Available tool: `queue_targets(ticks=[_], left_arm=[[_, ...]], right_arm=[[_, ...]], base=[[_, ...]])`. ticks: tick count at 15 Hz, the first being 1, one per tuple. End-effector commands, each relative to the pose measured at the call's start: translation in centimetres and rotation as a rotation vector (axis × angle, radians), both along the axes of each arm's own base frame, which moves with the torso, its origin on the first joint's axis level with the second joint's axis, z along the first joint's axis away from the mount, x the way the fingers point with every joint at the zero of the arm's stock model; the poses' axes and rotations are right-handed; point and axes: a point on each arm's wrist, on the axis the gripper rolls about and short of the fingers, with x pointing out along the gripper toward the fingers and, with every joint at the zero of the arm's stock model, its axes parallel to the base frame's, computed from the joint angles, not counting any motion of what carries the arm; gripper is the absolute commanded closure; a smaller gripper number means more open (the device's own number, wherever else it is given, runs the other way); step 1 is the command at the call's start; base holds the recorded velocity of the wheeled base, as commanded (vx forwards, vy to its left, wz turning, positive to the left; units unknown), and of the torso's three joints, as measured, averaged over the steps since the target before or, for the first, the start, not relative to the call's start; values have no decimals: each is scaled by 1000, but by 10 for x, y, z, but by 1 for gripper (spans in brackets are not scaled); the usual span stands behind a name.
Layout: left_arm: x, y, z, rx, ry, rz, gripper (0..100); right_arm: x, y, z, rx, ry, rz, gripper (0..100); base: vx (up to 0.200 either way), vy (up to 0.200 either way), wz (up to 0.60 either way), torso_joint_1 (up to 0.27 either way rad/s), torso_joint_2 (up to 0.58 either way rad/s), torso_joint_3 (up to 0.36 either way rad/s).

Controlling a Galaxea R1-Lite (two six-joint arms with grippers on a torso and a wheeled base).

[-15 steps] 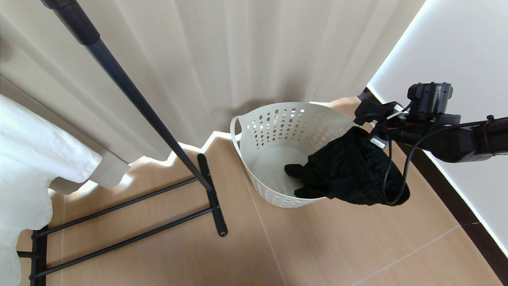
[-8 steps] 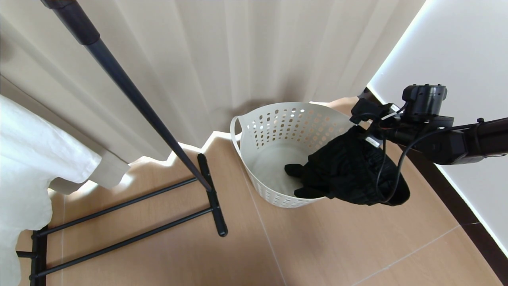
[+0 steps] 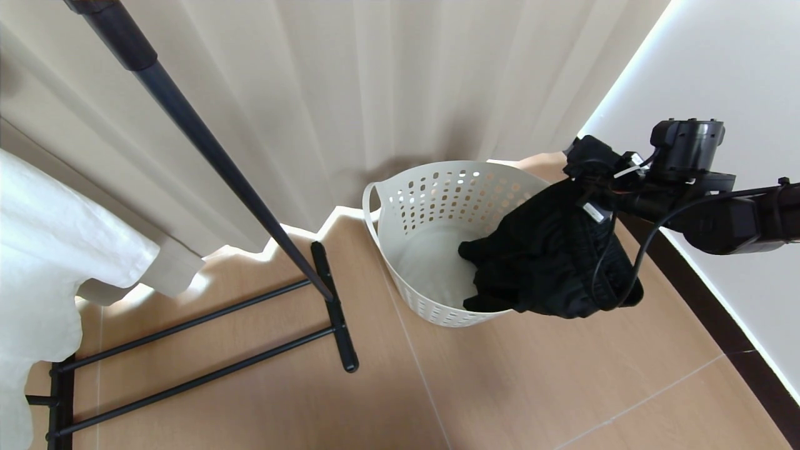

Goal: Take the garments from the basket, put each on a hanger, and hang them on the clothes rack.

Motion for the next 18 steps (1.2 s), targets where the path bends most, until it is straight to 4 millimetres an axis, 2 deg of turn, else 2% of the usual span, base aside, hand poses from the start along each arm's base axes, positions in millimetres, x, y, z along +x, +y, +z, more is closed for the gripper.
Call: queue_targets(ticks=[1, 3, 7, 9, 11, 12, 14, 18], left_arm=[[0, 0, 0, 0, -1, 1, 0], [0, 0, 0, -2, -1, 1, 0], [0, 0, 0, 0, -1, -1, 0], [0, 0, 0, 0, -1, -1, 0], [0, 0, 0, 0, 1, -2, 0], [0, 0, 0, 0, 2, -2, 0], [0, 0, 0, 0, 2, -2, 0], [0, 0, 0, 0, 4, -4, 0]], right_arm=[[-36, -2, 33, 103, -59, 16, 100], [-72, 7, 47, 242, -66, 44, 100], [-180, 39, 80, 618, -86, 230, 100], [-211, 49, 83, 770, -50, 310, 100], [-219, 49, 76, 897, 4, 300, 100], [-215, 51, 76, 937, 2, 307, 100], [-203, 55, 71, 947, -12, 310, 100], [-198, 58, 66, 946, -2, 307, 100]], base=[[0, 0, 0, 0, 0, 0], [0, 0, 0, 0, 0, 0], [0, 0, 0, 0, 0, 0], [0, 0, 0, 0, 0, 0], [0, 0, 0, 0, 0, 0], [0, 0, 0, 0, 0, 0], [0, 0, 0, 0, 0, 0], [0, 0, 0, 5, 4, 155]])
